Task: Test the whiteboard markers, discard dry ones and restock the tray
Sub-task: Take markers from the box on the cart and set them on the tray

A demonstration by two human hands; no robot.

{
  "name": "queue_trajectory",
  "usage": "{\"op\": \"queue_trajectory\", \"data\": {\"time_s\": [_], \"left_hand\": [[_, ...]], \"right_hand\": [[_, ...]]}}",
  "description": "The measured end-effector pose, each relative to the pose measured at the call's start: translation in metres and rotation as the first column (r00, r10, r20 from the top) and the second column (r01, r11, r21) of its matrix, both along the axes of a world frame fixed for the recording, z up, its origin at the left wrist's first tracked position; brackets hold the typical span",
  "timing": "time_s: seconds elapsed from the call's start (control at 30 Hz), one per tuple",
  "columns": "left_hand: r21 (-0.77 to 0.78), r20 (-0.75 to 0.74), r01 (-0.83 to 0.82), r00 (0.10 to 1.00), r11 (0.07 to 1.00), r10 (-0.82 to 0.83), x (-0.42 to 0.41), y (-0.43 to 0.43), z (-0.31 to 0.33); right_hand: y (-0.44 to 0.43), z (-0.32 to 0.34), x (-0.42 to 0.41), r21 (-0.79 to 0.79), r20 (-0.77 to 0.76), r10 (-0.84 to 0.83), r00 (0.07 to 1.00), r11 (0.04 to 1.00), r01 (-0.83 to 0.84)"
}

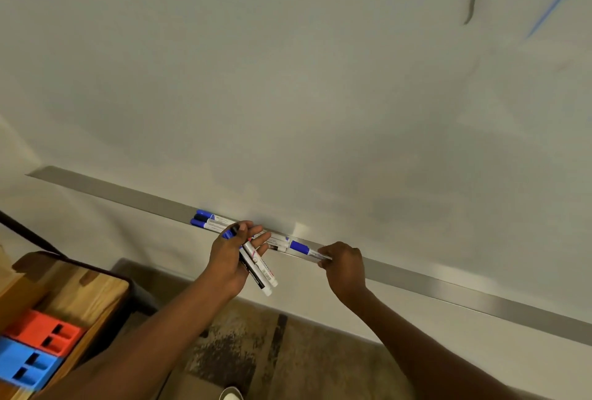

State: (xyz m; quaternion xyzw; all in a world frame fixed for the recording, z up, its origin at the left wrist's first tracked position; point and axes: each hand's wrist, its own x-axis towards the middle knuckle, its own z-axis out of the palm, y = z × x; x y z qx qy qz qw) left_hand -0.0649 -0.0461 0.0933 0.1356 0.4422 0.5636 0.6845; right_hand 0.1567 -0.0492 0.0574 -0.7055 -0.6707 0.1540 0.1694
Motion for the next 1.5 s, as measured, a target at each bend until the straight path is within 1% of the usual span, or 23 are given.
{"op": "queue_trajectory", "data": {"time_s": [0.07, 0.17, 0.2, 0.33, 0.5, 0.63, 0.77, 0.97, 1.07, 1.17, 1.33, 1.5], "left_hand": [[-0.006, -0.001, 0.016, 1.0, 1.0, -0.016, -0.002, 0.01, -0.004], [-0.025, 0.003, 0.034, 0.999, 0.999, -0.034, -0.007, 0.025, -0.014], [-0.031, 0.01, 0.039, 0.999, 0.999, -0.039, -0.009, 0.03, -0.017], [-0.018, 0.019, 0.102, 0.995, 0.995, -0.102, -0.02, 0.051, -0.028], [-0.044, 0.023, 0.152, 0.988, 0.987, -0.151, -0.03, 0.068, -0.041], [-0.047, 0.031, 0.165, 0.986, 0.985, -0.164, -0.034, 0.075, -0.048], [-0.041, 0.048, 0.185, 0.982, 0.982, -0.183, -0.033, 0.078, -0.054], [-0.049, 0.046, 0.178, 0.983, 0.983, -0.176, -0.028, 0.079, -0.059], [-0.054, 0.045, 0.172, 0.984, 0.984, -0.17, -0.026, 0.08, -0.058], [-0.068, 0.035, 0.17, 0.985, 0.983, -0.168, -0.022, 0.082, -0.057], [-0.073, 0.031, 0.158, 0.987, 0.985, -0.156, -0.014, 0.085, -0.054], [-0.074, 0.043, 0.147, 0.989, 0.986, -0.144, -0.008, 0.084, -0.05]], "right_hand": [[0.009, -0.012, 0.001, 0.026, 0.055, 0.012, 0.998, 1.0, -0.014], [0.021, -0.029, 0.003, 0.005, 0.131, 0.009, 0.991, 1.0, -0.01], [0.024, -0.035, 0.004, 0.004, 0.132, 0.001, 0.991, 1.0, -0.002], [0.033, -0.059, 0.005, -0.003, 0.071, -0.038, 0.997, 0.999, 0.038], [0.038, -0.062, -0.005, -0.135, -0.039, -0.133, 0.99, 0.983, 0.127], [0.046, -0.065, -0.006, -0.161, -0.023, -0.15, 0.988, 0.976, 0.145], [0.051, -0.068, -0.005, -0.156, 0.042, -0.082, 0.996, 0.984, 0.088], [0.06, -0.072, 0.005, -0.227, 0.104, 0.058, 0.993, 0.973, -0.033], [0.062, -0.073, 0.007, -0.249, 0.16, 0.122, 0.98, 0.965, -0.08], [0.061, -0.074, 0.007, -0.246, 0.197, 0.135, 0.971, 0.966, -0.084], [0.058, -0.074, 0.006, -0.217, 0.207, 0.14, 0.968, 0.972, -0.094], [0.061, -0.073, 0.0, -0.208, 0.177, 0.141, 0.974, 0.973, -0.103]]}}
